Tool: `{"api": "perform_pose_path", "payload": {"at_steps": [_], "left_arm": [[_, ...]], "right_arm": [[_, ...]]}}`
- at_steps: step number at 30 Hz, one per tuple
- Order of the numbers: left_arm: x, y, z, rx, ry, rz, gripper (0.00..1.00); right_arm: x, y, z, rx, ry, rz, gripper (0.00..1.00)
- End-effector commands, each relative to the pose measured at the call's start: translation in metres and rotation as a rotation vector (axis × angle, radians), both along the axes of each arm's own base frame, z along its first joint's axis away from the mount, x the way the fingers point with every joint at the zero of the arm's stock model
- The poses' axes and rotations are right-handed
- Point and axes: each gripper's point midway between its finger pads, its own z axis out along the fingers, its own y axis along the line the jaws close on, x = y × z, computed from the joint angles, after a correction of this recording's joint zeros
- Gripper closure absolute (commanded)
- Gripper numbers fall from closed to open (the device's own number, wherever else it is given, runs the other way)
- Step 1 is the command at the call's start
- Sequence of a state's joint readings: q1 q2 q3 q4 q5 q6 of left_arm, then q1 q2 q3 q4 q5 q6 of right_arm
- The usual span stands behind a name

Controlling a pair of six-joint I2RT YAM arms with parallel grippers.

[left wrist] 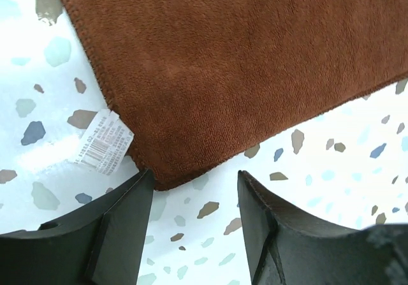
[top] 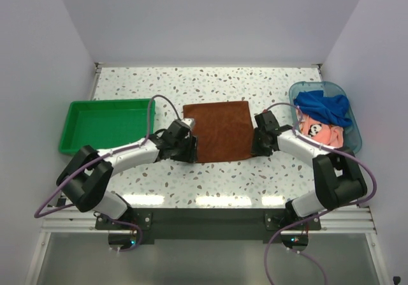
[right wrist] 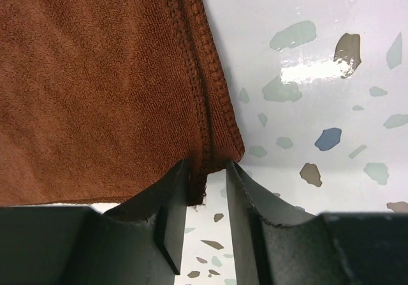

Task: Fold and stack the towels
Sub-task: Fold the towel

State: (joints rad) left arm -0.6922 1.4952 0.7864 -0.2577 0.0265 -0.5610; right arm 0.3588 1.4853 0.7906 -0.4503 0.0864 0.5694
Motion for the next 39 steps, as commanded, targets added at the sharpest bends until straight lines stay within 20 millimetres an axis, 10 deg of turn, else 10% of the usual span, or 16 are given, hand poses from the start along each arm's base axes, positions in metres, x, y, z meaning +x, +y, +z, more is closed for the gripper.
{"api": "perform_pose_path", "payload": {"at_steps": [1,17,30,39], "left_arm": [[0.008,0.005,0.007,-0.02,-0.022,0.115,0.4],[0.014,0.007,0.002,-0.043,-0.035,0.196,0.44],[0.015,0.007,-0.008,-0.022,-0.009,0.212,0.51],[0.017,0.01,-0.005,-0.015,-0.019,0.229,0.72]], "right_arm": [[0.007,0.0,0.013,0.016,-0.054,-0.039,0.67],[0.006,0.016,0.016,0.114,-0.042,-0.073,0.68],[0.002,0.012,0.009,0.094,-0.027,-0.08,0.99],[0.004,0.012,0.012,0.091,-0.038,-0.071,1.0]]}}
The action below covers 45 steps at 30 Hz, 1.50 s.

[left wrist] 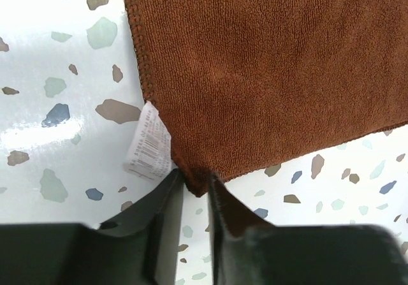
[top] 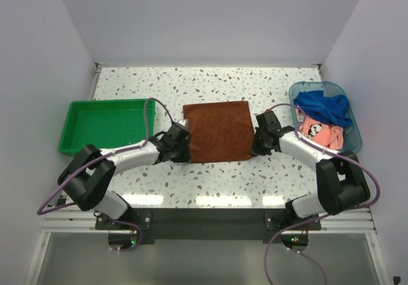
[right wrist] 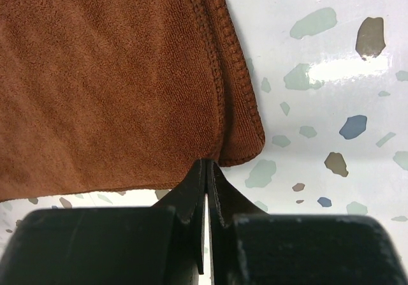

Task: Fold and stack the towels
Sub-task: Fold the towel

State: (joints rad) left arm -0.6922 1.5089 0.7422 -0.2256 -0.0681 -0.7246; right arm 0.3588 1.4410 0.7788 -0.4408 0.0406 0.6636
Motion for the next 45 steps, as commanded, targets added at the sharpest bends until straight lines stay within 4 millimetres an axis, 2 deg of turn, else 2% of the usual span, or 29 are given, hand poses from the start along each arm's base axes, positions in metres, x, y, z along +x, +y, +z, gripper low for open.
{"api": "perform_pose_path", "payload": {"at_steps": [1,2,5,6,11,14,15,17,18,20,21,22,23,24,25,26,27,28,29,30,31,32,34,35,36,38,42,45], "left_arm": [[0.014,-0.002,0.01,-0.013,-0.045,0.041,0.76],[0.014,-0.002,0.01,-0.013,-0.045,0.043,0.77],[0.013,0.001,0.007,0.001,-0.038,0.052,0.9],[0.013,0.001,0.008,0.0,-0.041,0.054,1.0],[0.024,0.007,0.027,0.006,-0.084,0.081,1.0],[0.039,0.009,0.045,-0.008,-0.118,0.092,1.0],[0.048,0.007,0.056,-0.015,-0.142,0.089,1.0],[0.062,0.011,0.065,-0.028,-0.154,0.103,1.0],[0.075,0.009,0.08,-0.045,-0.187,0.1,1.0],[0.094,0.014,0.088,-0.048,-0.204,0.12,1.0],[0.111,0.01,0.109,-0.064,-0.251,0.116,1.0],[0.122,0.014,0.116,-0.061,-0.265,0.13,1.0],[0.141,0.01,0.134,-0.071,-0.303,0.136,1.0],[0.151,0.01,0.143,-0.068,-0.326,0.131,1.0],[0.164,0.012,0.153,-0.076,-0.349,0.141,1.0],[0.176,0.01,0.151,-0.074,-0.351,0.142,1.0],[0.194,0.007,0.177,-0.103,-0.407,0.149,1.0],[0.207,0.009,0.187,-0.114,-0.433,0.158,1.0],[0.219,0.006,0.183,-0.118,-0.43,0.154,1.0],[0.235,0.003,0.208,-0.144,-0.489,0.155,1.0],[0.247,0.006,0.216,-0.154,-0.512,0.164,1.0],[0.263,0.002,0.226,-0.171,-0.539,0.159,1.0],[0.285,0.007,0.24,-0.204,-0.583,0.167,1.0],[0.296,0.006,0.233,-0.211,-0.581,0.166,1.0],[0.308,0.009,0.253,-0.235,-0.627,0.182,1.0],[0.326,0.011,0.265,-0.279,-0.66,0.166,1.0],[0.347,0.024,0.283,-0.333,-0.727,0.172,1.0],[0.344,0.022,0.284,-0.35,-0.719,0.148,1.0]], "right_arm": [[0.005,0.0,0.002,-0.004,-0.021,-0.006,1.0],[0.005,0.0,0.001,-0.005,-0.02,-0.008,1.0],[0.005,0.0,0.002,-0.004,-0.021,-0.004,1.0],[0.006,0.0,0.003,-0.007,-0.024,-0.005,1.0],[0.014,-0.003,0.016,-0.026,-0.058,-0.001,1.0],[0.025,-0.006,0.026,-0.042,-0.08,-0.005,1.0],[0.034,-0.005,0.034,-0.041,-0.105,-0.01,1.0],[0.045,-0.008,0.044,-0.052,-0.13,-0.014,1.0],[0.059,-0.006,0.055,-0.048,-0.157,-0.017,1.0],[0.076,-0.011,0.068,-0.06,-0.186,-0.03,1.0],[0.094,-0.009,0.084,-0.054,-0.226,-0.036,1.0],[0.105,-0.014,0.091,-0.062,-0.247,-0.045,1.0],[0.125,-0.014,0.115,-0.051,-0.307,-0.056,1.0],[0.138,-0.018,0.116,-0.052,-0.314,-0.068,1.0],[0.153,-0.019,0.127,-0.049,-0.356,-0.067,1.0],[0.166,-0.02,0.136,-0.043,-0.388,-0.072,1.0],[0.185,-0.017,0.161,-0.018,-0.451,-0.072,1.0],[0.202,-0.019,0.161,-0.015,-0.468,-0.071,1.0],[0.215,-0.019,0.168,-0.007,-0.494,-0.07,1.0],[0.234,-0.021,0.196,0.002,-0.567,-0.08,1.0],[0.253,-0.019,0.194,-0.001,-0.596,-0.062,1.0],[0.27,-0.017,0.219,0.01,-0.671,-0.057,1.0],[0.295,-0.019,0.234,0.003,-0.737,-0.042,1.0],[0.31,-0.017,0.222,-0.002,-0.729,-0.029,1.0],[0.324,-0.015,0.247,0.007,-0.792,-0.02,1.0],[0.348,-0.007,0.258,0.01,-0.846,0.027,1.0],[0.371,0.003,0.276,0.011,-0.928,0.093,1.0],[0.373,0.006,0.278,0.004,-0.938,0.134,1.0]]}}
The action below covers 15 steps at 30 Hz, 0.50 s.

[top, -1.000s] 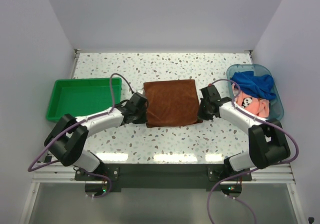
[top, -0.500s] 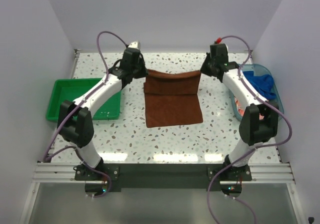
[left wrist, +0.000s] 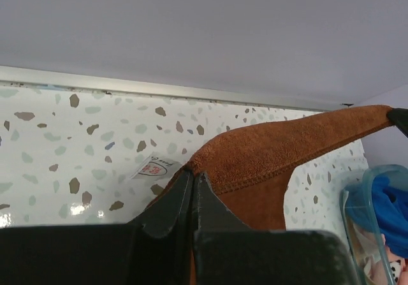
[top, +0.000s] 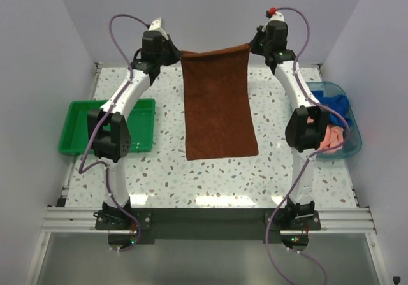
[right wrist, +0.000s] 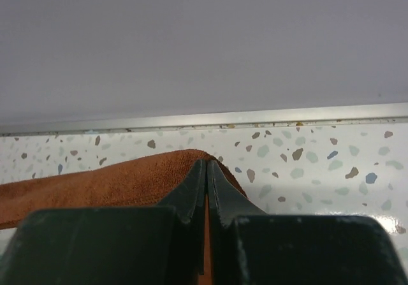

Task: Fold and stack the towels
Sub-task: Fold the towel

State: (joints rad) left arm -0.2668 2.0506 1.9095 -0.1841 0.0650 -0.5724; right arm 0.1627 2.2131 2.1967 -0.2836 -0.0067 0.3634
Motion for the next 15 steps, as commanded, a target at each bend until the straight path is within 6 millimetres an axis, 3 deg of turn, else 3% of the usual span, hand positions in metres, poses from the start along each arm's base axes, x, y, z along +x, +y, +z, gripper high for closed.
{"api": "perform_pose_path", "payload": {"at_steps": [1,2,4,5,6,7,8,15], "left_arm": [[0.003,-0.009,0.044,-0.049,-0.119,-0.071,1.0],[-0.004,-0.01,0.036,-0.049,-0.1,-0.086,1.0],[-0.014,-0.013,0.029,-0.069,-0.072,-0.112,1.0],[-0.023,-0.012,0.021,-0.069,-0.046,-0.118,1.0],[-0.03,-0.013,0.015,-0.078,-0.021,-0.123,1.0],[-0.036,-0.012,0.009,-0.081,0.002,-0.124,1.0],[-0.047,-0.011,0.0,-0.084,0.036,-0.133,1.0],[-0.118,-0.008,-0.055,-0.104,0.223,-0.164,1.0]], "right_arm": [[0.002,0.006,0.042,-0.045,-0.115,0.074,1.0],[-0.001,0.006,0.029,-0.052,-0.083,0.082,1.0],[-0.014,0.005,0.03,-0.064,-0.068,0.091,1.0],[-0.021,0.004,0.011,-0.071,-0.017,0.095,1.0],[-0.028,0.003,0.005,-0.073,0.006,0.097,1.0],[-0.041,0.0,0.011,-0.076,0.02,0.094,1.0],[-0.053,-0.002,-0.014,-0.085,0.086,0.094,1.0],[-0.139,-0.022,-0.074,-0.118,0.324,0.067,1.0]]}}
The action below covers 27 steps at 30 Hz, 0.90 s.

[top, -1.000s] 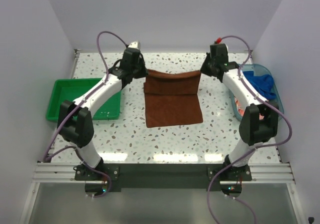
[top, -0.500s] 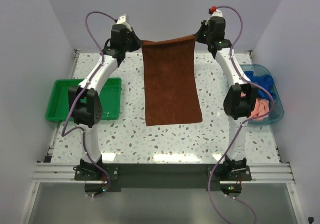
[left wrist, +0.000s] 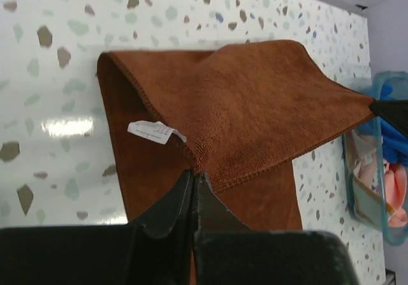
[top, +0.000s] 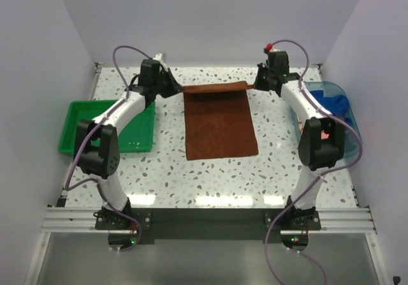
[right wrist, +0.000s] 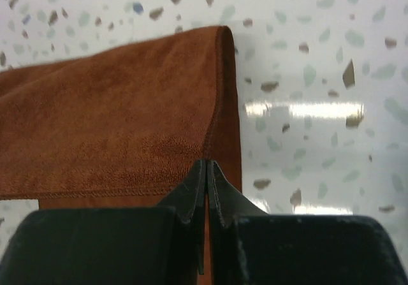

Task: Fold and stack the towels
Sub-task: Fold the towel

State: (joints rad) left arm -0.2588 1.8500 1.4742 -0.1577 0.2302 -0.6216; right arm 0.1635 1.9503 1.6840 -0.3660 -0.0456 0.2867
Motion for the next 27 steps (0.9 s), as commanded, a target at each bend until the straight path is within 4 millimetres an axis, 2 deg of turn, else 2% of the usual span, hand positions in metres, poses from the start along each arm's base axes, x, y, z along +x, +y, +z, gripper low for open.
{"api": "perform_pose_path", "payload": {"at_steps": [1,2,4,5,6,7,8,10,11,13,14,18,21,24,27], "left_arm": [[-0.037,-0.006,0.018,-0.052,0.003,-0.041,1.0],[-0.053,-0.005,0.007,-0.047,0.033,-0.055,1.0],[-0.073,-0.011,-0.007,-0.031,0.071,-0.077,1.0],[-0.089,-0.01,-0.023,-0.016,0.107,-0.079,1.0],[-0.1,-0.016,-0.03,-0.011,0.122,-0.094,1.0],[-0.108,-0.018,-0.038,-0.007,0.135,-0.097,1.0],[-0.124,-0.017,-0.055,-0.001,0.173,-0.1,1.0],[-0.138,-0.022,-0.066,0.001,0.187,-0.105,1.0],[-0.15,-0.02,-0.082,0.017,0.221,-0.1,1.0],[-0.159,-0.021,-0.092,0.03,0.227,-0.096,1.0],[-0.167,-0.018,-0.104,0.037,0.253,-0.094,1.0],[-0.173,-0.014,-0.121,0.053,0.278,-0.082,1.0],[-0.172,-0.016,-0.125,0.056,0.286,-0.093,1.0],[-0.169,-0.019,-0.122,0.06,0.284,-0.106,1.0],[-0.166,-0.019,-0.111,0.067,0.273,-0.11,1.0]], "right_arm": [[-0.047,-0.01,0.015,-0.013,0.044,-0.003,1.0],[-0.064,-0.011,0.006,-0.012,0.075,-0.003,1.0],[-0.083,-0.014,-0.004,0.001,0.114,-0.017,1.0],[-0.1,-0.016,-0.024,-0.002,0.165,-0.029,1.0],[-0.108,-0.017,-0.022,0.007,0.162,-0.032,1.0],[-0.115,-0.017,-0.03,0.025,0.181,-0.048,1.0],[-0.132,-0.015,-0.048,0.035,0.233,-0.045,1.0],[-0.146,-0.014,-0.058,0.063,0.259,-0.05,1.0],[-0.16,-0.014,-0.073,0.068,0.301,-0.054,1.0],[-0.169,-0.011,-0.08,0.101,0.31,-0.058,1.0],[-0.179,-0.011,-0.094,0.102,0.342,-0.06,1.0],[-0.192,-0.01,-0.112,0.11,0.384,-0.057,1.0],[-0.191,-0.01,-0.116,0.103,0.392,-0.054,1.0],[-0.186,-0.012,-0.111,0.093,0.375,-0.055,1.0],[-0.182,-0.015,-0.097,0.076,0.362,-0.061,1.0]]}}
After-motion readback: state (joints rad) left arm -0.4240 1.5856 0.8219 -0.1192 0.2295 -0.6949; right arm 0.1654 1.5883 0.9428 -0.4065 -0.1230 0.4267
